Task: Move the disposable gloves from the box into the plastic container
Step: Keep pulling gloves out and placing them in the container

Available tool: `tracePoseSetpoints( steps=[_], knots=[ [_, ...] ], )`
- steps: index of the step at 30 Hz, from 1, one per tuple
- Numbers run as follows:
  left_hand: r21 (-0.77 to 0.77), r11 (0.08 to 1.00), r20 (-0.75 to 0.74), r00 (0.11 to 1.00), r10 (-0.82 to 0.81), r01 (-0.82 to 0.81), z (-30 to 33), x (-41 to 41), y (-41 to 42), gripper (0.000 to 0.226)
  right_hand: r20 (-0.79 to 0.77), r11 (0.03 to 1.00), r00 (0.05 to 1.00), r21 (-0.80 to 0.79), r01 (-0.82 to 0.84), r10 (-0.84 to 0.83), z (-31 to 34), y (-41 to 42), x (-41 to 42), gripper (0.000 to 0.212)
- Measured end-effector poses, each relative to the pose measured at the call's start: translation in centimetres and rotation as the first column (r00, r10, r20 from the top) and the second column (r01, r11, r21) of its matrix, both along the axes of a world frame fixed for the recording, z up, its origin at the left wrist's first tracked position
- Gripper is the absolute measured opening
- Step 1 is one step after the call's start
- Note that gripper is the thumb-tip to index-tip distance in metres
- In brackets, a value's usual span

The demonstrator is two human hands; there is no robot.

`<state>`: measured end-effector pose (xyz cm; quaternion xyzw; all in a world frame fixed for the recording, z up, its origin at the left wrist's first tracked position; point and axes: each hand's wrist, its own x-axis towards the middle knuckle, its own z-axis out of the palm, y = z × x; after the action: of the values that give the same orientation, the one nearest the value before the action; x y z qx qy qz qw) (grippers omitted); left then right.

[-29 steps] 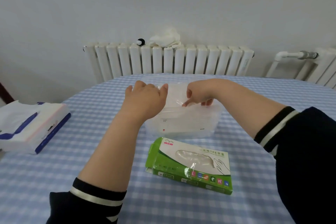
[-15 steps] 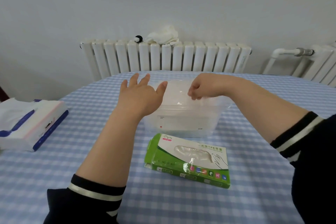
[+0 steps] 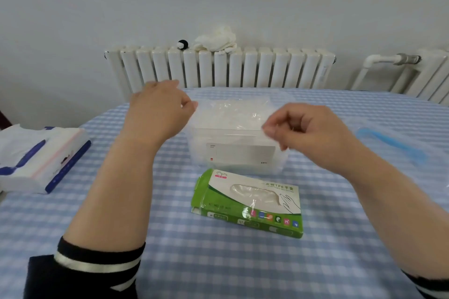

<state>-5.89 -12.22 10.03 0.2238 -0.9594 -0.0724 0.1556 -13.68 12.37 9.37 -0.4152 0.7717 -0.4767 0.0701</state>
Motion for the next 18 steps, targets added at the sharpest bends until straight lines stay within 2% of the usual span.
tracePoseSetpoints(
  steps=[2,3,5,6,8,10,12,14,18],
  knots=[
    [0.0,0.997,-0.174,0.982,-0.072,0.073,0.9,1.1,0.8,0.022,0.097,0.969,0.986,0.197,-0.151,0.134,-1.1,0.4,0.8,0.008],
    [0.035,0.99,-0.237,0.964,-0.122,0.134,1.3,1.5,1.4,0.018,0.082,0.929,0.982,0.318,-0.188,0.171,-1.9,0.4,0.9,0.011],
    [0.163,0.945,-0.234,0.942,-0.241,0.282,1.9,2.1,3.0,0.014,-0.089,0.827,0.971,0.544,-0.141,0.224,-3.9,0.0,1.0,0.013],
    [0.226,0.907,-0.182,0.93,-0.32,0.356,1.9,2.2,3.7,0.012,-0.166,0.789,0.953,0.606,-0.103,0.252,-5.1,-0.3,0.9,0.015],
    [0.301,0.84,0.036,0.875,-0.482,0.451,1.5,2.2,4.8,0.012,-0.196,0.78,0.937,0.616,-0.111,0.288,-6.8,-0.8,0.8,0.02],
    [0.326,0.823,0.324,0.763,-0.559,0.465,0.4,1.8,5.8,0.034,-0.166,0.804,0.934,0.571,-0.17,0.315,-7.8,-1.0,0.7,0.025],
    [0.269,0.84,0.515,0.667,-0.538,0.471,-1.0,1.2,6.7,0.057,-0.173,0.796,0.92,0.573,-0.196,0.351,-8.4,-1.1,0.8,0.027],
    [0.199,0.839,0.59,0.622,-0.515,0.506,-2.4,0.7,7.5,0.069,-0.175,0.778,0.919,0.601,-0.183,0.352,-8.8,-1.2,0.7,0.03],
    [0.194,0.822,0.57,0.62,-0.539,0.536,-4.9,0.1,7.7,0.081,-0.13,0.782,0.956,0.61,-0.132,0.263,-9.1,-1.4,0.3,0.019]
  ],
)
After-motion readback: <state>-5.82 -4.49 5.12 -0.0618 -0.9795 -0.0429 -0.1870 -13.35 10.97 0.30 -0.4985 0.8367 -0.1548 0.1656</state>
